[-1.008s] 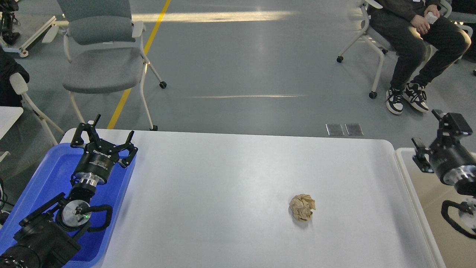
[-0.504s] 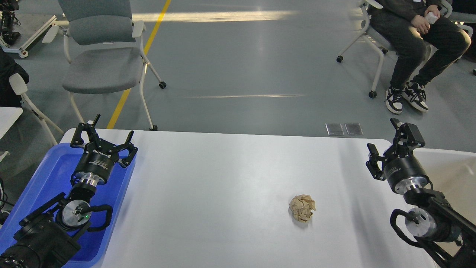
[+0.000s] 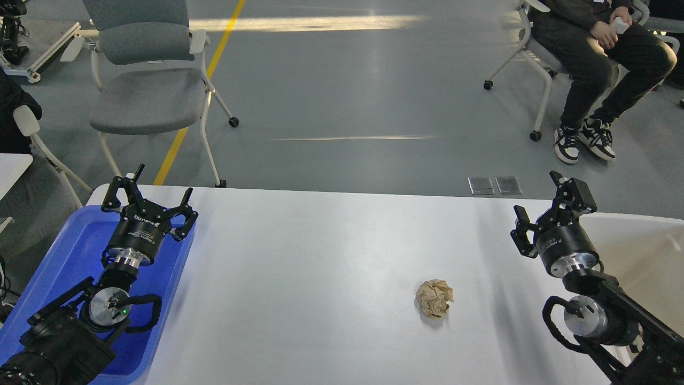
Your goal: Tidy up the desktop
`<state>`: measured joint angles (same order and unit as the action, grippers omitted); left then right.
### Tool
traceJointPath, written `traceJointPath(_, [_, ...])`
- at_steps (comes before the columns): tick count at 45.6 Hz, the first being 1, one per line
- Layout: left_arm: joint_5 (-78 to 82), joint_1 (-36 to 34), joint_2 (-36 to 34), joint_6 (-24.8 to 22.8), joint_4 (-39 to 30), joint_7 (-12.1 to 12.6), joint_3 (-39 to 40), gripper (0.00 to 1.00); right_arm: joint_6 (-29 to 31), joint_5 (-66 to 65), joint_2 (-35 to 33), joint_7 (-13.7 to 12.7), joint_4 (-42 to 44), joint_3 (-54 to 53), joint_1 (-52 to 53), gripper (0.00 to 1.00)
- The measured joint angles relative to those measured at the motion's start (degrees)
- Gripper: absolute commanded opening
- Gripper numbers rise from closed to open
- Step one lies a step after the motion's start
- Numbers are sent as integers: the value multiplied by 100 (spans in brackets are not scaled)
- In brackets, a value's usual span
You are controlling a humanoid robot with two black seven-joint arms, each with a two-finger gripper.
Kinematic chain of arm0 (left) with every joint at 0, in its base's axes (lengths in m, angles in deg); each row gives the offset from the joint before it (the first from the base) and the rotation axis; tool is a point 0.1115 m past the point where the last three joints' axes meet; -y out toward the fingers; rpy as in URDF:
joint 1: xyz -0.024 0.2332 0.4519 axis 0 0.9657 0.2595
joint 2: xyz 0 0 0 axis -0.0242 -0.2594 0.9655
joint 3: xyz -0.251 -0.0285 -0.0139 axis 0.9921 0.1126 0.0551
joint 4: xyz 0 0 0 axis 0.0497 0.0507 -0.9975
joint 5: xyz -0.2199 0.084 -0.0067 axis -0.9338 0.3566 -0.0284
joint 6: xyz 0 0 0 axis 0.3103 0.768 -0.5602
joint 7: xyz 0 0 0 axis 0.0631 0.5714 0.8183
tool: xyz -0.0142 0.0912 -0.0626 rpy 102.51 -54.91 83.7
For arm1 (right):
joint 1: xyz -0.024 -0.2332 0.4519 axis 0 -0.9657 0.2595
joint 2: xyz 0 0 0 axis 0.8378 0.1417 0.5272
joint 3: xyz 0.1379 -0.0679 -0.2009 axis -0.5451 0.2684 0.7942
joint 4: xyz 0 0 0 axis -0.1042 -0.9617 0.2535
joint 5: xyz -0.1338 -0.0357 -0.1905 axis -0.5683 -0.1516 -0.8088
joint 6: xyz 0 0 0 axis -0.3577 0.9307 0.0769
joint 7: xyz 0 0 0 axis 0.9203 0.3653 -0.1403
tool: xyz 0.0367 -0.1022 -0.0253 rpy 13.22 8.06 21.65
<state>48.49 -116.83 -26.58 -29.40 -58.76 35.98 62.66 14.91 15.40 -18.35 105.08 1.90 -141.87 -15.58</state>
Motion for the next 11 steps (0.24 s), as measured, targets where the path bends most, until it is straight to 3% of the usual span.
traceJointPath(11, [0,0,0,0,0,0,0,100,-17,35,103,132,196,-173,24,100])
